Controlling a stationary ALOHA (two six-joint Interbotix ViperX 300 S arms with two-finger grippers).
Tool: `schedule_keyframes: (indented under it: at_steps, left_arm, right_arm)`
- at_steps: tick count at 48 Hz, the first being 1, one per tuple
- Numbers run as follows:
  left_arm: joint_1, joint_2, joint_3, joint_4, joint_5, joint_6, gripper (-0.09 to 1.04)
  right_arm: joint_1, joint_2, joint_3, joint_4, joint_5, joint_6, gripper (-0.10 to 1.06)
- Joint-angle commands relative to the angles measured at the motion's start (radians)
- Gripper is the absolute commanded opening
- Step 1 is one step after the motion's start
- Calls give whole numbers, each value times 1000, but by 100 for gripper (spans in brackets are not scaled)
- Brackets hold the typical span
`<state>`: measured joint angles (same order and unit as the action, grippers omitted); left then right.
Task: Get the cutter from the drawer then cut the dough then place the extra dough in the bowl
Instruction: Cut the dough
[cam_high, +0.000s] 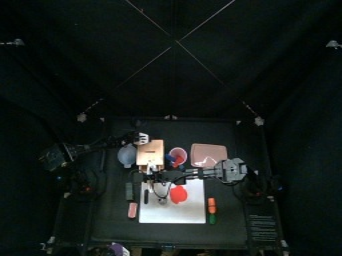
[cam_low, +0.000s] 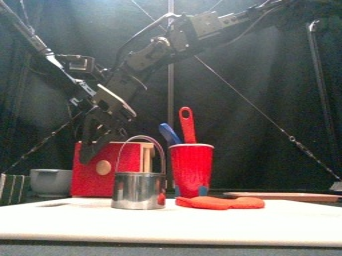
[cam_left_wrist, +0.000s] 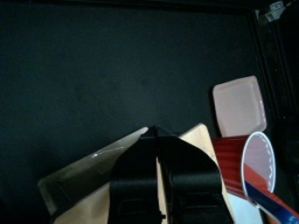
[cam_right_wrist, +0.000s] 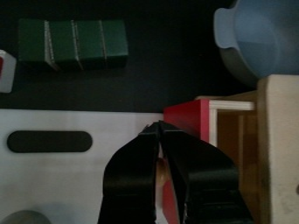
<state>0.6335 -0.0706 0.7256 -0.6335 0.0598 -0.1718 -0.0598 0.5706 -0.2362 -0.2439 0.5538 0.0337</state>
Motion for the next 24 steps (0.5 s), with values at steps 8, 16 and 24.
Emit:
schedule_keyframes:
  at_steps: [8,16,24]
  left_arm:
    - [-5,-5,-3,0,6,2,25]
    - [-5,-5,-3,-2,8,0,25]
    - [-5,-5,-2,0,8,0,25]
  right_arm:
    - [-41,2,-81,-12,-2,0,49]
    - [-54,25,-100,-17,17,0,49]
    - [-61,29,-103,-25,18,0,49]
